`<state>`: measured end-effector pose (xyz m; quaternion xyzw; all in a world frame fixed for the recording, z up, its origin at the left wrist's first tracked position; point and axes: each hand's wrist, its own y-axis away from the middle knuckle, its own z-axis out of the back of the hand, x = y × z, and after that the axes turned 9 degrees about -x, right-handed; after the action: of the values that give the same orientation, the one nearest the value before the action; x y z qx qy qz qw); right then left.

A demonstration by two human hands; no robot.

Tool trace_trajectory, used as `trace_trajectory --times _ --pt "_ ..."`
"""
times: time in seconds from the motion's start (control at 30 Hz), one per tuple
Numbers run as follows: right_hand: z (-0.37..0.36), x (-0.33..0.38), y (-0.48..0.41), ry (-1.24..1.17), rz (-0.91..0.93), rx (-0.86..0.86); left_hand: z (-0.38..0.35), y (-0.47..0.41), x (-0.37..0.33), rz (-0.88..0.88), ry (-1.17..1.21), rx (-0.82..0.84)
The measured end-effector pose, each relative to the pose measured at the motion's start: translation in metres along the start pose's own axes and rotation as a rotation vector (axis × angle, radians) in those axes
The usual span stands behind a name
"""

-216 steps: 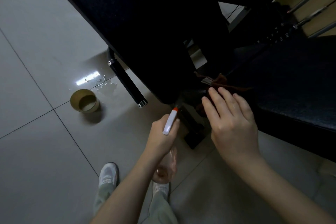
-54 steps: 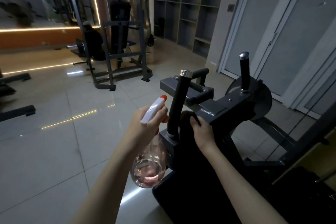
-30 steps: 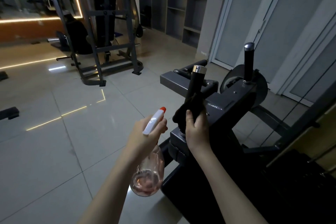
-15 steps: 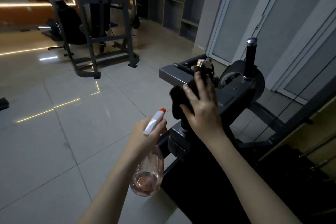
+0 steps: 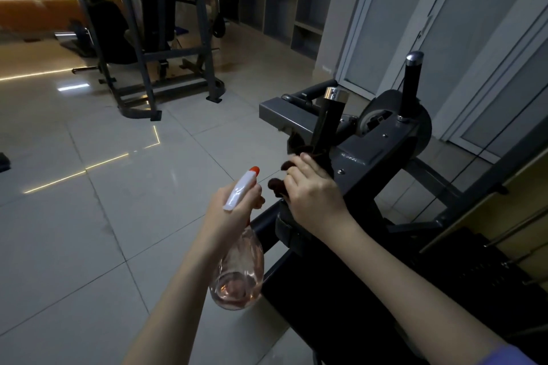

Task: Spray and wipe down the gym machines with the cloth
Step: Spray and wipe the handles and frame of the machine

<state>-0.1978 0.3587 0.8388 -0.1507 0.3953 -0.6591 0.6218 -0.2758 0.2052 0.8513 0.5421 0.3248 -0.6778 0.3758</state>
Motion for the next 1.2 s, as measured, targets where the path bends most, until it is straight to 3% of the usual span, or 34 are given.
trace_trajectory --times 0.13,0.33,0.4,0.47,0.57,0.63,0.67,0.8,0.97,1.03,1.1,1.2 --pt "-0.005 0.027 0.031 -0.092 -0.028 0.141 0.006 0.001 -0.001 0.003 -0.004 0.016" --pt "0.007 0.023 0.031 -0.252 -0.084 0.128 0.010 0.004 0.005 0.015 -0.017 0.028" --pt "0.017 0.022 0.040 -0.380 -0.179 0.095 0.008 0.005 0.007 0.025 -0.014 0.028" --pt "0.033 0.023 0.047 -0.526 -0.456 -0.004 0.007 0.004 0.009 0.032 -0.013 0.028" --pt "0.061 0.018 0.033 -0.680 -1.091 -0.273 0.005 0.004 0.011 0.032 -0.009 0.031" --pt "0.053 0.007 0.019 -0.803 -1.406 -0.267 0.001 0.005 0.010 0.034 0.001 0.035" --pt "0.044 0.004 0.010 -0.848 -1.452 -0.180 0.000 0.005 0.009 0.036 0.006 0.037" --pt "0.015 0.019 0.008 -0.853 -1.308 -0.065 -0.005 0.007 0.010 0.052 0.013 0.037" --pt "0.033 -0.001 0.023 -0.707 -1.104 0.064 -0.009 0.006 0.004 0.037 0.036 0.068" --pt "0.038 -0.015 0.014 -0.736 -1.230 -0.054 -0.009 0.006 0.000 0.022 0.034 0.077" --pt "0.039 -0.026 -0.006 -0.907 -1.474 -0.168 -0.009 0.004 -0.001 0.011 0.016 0.067" --pt "0.027 -0.027 -0.031 -1.091 -1.609 -0.144 -0.012 0.001 -0.001 0.001 0.012 0.049"
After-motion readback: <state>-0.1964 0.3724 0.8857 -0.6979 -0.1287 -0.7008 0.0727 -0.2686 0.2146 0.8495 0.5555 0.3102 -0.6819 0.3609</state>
